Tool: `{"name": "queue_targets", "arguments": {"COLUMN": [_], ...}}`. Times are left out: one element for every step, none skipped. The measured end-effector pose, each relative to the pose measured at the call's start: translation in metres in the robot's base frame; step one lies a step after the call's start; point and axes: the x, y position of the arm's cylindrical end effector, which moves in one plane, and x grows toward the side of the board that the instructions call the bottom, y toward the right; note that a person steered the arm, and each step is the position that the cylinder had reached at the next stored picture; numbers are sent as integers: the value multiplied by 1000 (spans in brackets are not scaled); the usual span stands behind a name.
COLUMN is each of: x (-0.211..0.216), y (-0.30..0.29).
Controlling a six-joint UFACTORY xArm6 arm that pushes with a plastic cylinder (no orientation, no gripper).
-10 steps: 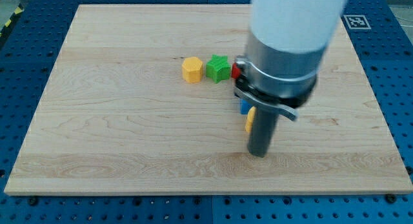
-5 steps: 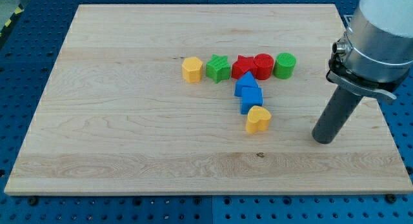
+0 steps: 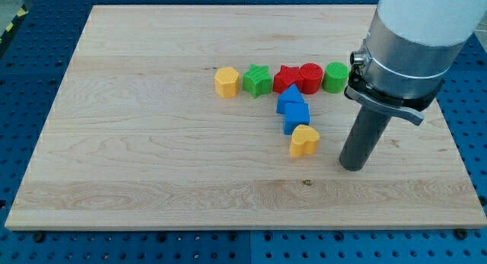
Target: Place the arm below to the yellow heart
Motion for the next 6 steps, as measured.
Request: {"name": "queue_targets", "arguments": {"x": [0, 0, 7, 23, 31, 34], "y": [-12, -17, -17, -20, -42, -103]}}
